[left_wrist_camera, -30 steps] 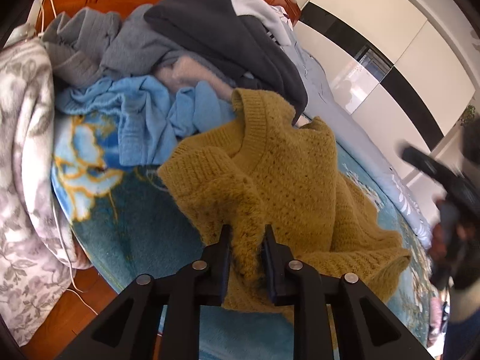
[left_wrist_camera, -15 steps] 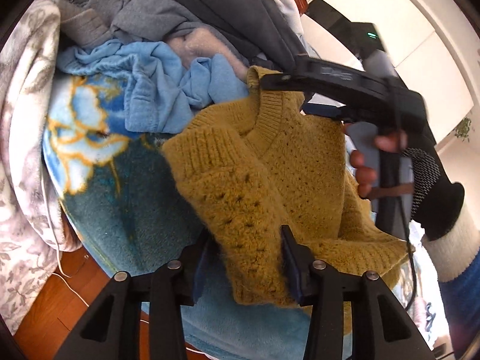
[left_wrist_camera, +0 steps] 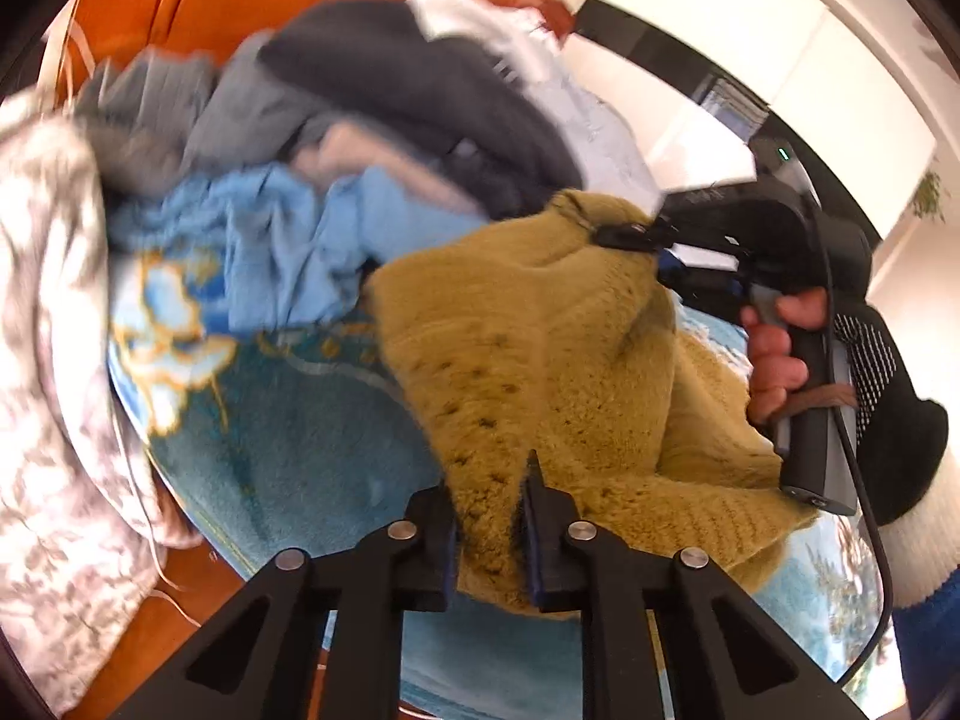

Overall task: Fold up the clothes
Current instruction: 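Grasp the sweater shoulder with the right gripper while the left gripper holds the hem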

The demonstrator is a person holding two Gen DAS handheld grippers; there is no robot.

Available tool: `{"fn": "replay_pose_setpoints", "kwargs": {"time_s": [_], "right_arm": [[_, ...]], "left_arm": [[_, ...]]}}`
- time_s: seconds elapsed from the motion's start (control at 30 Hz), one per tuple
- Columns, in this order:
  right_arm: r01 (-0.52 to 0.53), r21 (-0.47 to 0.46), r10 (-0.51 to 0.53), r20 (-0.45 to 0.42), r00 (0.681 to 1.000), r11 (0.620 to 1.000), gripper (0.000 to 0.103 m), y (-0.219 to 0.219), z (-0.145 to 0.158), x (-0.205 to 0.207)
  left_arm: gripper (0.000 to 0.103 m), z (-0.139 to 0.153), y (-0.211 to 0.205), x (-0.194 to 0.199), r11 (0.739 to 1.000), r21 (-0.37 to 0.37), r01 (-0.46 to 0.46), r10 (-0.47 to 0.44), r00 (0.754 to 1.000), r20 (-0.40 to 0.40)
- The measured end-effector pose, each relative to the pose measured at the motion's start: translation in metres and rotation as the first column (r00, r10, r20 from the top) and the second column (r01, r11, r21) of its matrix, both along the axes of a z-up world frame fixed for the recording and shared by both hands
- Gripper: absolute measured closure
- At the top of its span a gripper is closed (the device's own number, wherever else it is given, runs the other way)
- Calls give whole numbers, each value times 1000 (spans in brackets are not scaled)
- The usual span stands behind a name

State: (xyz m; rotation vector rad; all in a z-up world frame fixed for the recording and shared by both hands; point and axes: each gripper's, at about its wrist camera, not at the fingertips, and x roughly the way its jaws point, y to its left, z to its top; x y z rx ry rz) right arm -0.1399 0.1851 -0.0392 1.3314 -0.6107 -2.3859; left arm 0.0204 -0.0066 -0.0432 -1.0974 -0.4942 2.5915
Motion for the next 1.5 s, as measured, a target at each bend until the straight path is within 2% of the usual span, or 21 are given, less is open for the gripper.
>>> {"fn": "replay_pose_setpoints", "kwargs": {"time_s": [0.1, 0.17, 0.3, 0.37, 0.53, 0.7, 0.9, 1.0, 1.03, 1.1, 1.23, 1.37, 1.5], "right_arm": [[74, -76, -80, -74, 994, 994, 89, 47, 31, 28], [123, -105, -135, -119, 984, 987, 89, 73, 56, 43], [217, -80, -230, -246, 942, 973, 90, 122, 119, 84], [255, -77, -266, -310, 913, 964, 90, 142, 153, 106], [353, -96, -354, -469, 809, 931, 90, 195, 237, 187], [409, -84, -369, -620, 692, 909, 90, 218, 311, 272], [439, -48, -314, -769, 557, 897, 90, 200, 359, 360], [465, -19, -286, -810, 512, 885, 90, 192, 375, 389], [476, -6, -278, -819, 503, 879, 90, 188, 380, 395], [507, 24, -272, -822, 501, 862, 90, 186, 383, 398], [559, 76, -306, -772, 557, 826, 89, 208, 358, 365], [595, 114, -385, -662, 643, 796, 89, 256, 297, 296], [618, 162, -465, -522, 715, 769, 89, 313, 221, 212]], "left_arm": [[86, 34, 9, 2, 1000, -5, 22, -23, 995, -98], [86, 59, 18, 6, 998, -8, 56, -56, 983, -176], [87, 118, 61, 3, 989, -82, 120, -141, 935, -326], [87, 152, 76, 6, 984, -92, 151, -175, 909, -379], [87, 234, 109, 17, 968, -124, 217, -249, 826, -505], [87, 296, 125, 50, 951, -193, 243, -310, 729, -610], [87, 345, 125, 108, 932, -247, 265, -361, 625, -692], [87, 366, 126, 130, 920, -284, 271, -392, 576, -717], [87, 369, 129, 130, 913, -299, 276, -406, 571, -714], [87, 371, 141, 120, 896, -331, 295, -443, 576, -687], [87, 343, 186, 79, 846, -404, 348, -531, 613, -585], [87, 286, 252, 22, 792, -467, 394, -597, 661, -455], [87, 207, 319, -70, 742, -476, 473, -634, 726, -266]]}}
